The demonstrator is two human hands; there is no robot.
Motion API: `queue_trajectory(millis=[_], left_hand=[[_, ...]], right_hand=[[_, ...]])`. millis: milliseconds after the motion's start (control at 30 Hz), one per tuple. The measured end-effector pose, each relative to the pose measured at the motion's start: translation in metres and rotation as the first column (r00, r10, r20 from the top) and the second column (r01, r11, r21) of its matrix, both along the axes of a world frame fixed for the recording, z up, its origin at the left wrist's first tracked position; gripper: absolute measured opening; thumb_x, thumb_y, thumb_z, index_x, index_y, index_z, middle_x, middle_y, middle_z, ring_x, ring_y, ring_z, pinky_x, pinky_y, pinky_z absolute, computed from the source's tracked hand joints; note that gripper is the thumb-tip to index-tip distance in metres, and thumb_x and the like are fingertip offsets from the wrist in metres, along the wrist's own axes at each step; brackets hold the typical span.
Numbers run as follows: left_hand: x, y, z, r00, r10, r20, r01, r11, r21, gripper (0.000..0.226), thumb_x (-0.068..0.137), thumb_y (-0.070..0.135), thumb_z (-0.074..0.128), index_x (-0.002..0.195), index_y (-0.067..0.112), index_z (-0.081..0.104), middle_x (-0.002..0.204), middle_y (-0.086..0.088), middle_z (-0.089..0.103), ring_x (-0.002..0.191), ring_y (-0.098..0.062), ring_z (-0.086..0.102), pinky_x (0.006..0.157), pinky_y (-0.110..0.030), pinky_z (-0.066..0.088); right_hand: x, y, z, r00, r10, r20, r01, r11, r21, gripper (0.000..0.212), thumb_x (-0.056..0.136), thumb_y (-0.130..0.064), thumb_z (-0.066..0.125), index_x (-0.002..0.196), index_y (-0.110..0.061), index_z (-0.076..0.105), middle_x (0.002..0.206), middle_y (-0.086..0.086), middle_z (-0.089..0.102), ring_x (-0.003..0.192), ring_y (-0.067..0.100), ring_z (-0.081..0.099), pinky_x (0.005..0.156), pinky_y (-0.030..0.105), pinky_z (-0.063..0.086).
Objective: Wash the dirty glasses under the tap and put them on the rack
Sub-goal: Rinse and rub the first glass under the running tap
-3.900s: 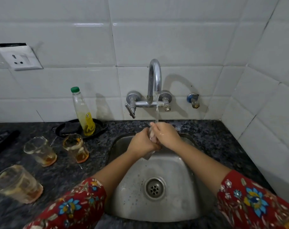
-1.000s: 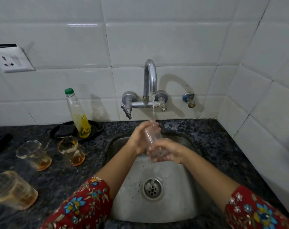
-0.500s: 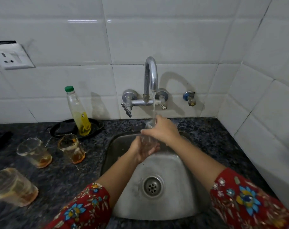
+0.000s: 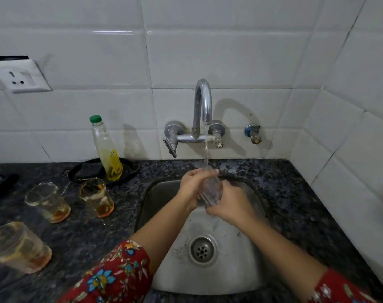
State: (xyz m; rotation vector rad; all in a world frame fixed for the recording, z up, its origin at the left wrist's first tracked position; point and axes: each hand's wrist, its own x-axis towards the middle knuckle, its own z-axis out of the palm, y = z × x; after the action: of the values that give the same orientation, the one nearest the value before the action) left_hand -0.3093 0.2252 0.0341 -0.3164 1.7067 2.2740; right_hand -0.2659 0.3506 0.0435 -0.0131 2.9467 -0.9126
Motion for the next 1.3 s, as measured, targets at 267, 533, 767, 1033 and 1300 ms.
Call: queue_trajectory(millis=[267, 533, 767, 1033, 1300], left_hand=[[0.004, -0.014, 0.004, 0.957, -0.287, -0.044, 0.290, 0.935, 0.203, 0.028, 0.075, 0.023, 0.073, 0.100, 0.010, 0.069, 0.099, -0.007, 0.071, 0.095, -0.022, 0.066, 0.097, -0.044, 0.048], [0.009, -0.022, 0.013, 0.993, -0.118, -0.010, 0.117, 0.988, -0.106, 0.052, 0.085, 0.055, 0.060, 0.107, 0.010, 0.071, 0.102, -0.009, 0.073, 0.098, -0.027, 0.068, 0.088, -0.041, 0.051], [-0.010, -0.038, 0.027, 0.828, 0.499, -0.256, -0.551, 0.811, -0.197, 0.035, 0.096, 0.011, 0.053, 0.131, 0.010, 0.048, 0.128, -0.004, 0.054, 0.106, -0.015, 0.056, 0.083, -0.019, 0.041], [-0.018, -0.038, 0.039, 0.852, 0.307, -0.425, -0.476, 0.792, -0.382, 0.073, 0.094, 0.012, 0.055, 0.154, 0.017, 0.014, 0.160, -0.004, 0.017, 0.146, -0.022, 0.022, 0.119, -0.042, 0.022], [-0.013, -0.032, 0.038, 0.869, 0.237, -0.434, -0.427, 0.802, -0.418, 0.077, 0.096, 0.012, 0.052, 0.156, 0.020, 0.004, 0.164, 0.002, 0.006, 0.149, -0.017, 0.012, 0.121, -0.035, 0.016]], right_hand=[[-0.004, 0.006, -0.002, 0.836, 0.345, 0.426, 0.127, 0.635, -0.762, 0.037, 0.064, -0.015, 0.068, 0.100, -0.009, 0.063, 0.088, 0.009, 0.067, 0.077, 0.025, 0.067, 0.056, 0.027, 0.052], [-0.005, -0.004, -0.015, 0.913, 0.193, 0.358, 0.151, 0.656, -0.739, 0.048, 0.063, -0.015, 0.084, 0.101, -0.024, 0.057, 0.104, 0.004, 0.069, 0.090, 0.021, 0.068, 0.064, 0.032, 0.055], [-0.006, -0.023, 0.000, 0.938, 0.173, 0.301, 0.120, 0.651, -0.750, 0.056, 0.064, -0.002, 0.082, 0.112, -0.015, 0.056, 0.100, -0.002, 0.066, 0.090, 0.014, 0.065, 0.064, 0.024, 0.050], [-0.005, -0.014, -0.014, 0.941, 0.111, 0.319, 0.192, 0.599, -0.777, 0.055, 0.064, 0.006, 0.078, 0.105, -0.023, 0.054, 0.105, -0.001, 0.063, 0.094, 0.015, 0.061, 0.070, 0.029, 0.050], [-0.009, -0.014, -0.027, 0.934, 0.071, 0.351, 0.236, 0.616, -0.751, 0.075, 0.061, 0.001, 0.078, 0.118, -0.023, 0.036, 0.117, 0.004, 0.056, 0.103, 0.021, 0.058, 0.068, 0.030, 0.046]])
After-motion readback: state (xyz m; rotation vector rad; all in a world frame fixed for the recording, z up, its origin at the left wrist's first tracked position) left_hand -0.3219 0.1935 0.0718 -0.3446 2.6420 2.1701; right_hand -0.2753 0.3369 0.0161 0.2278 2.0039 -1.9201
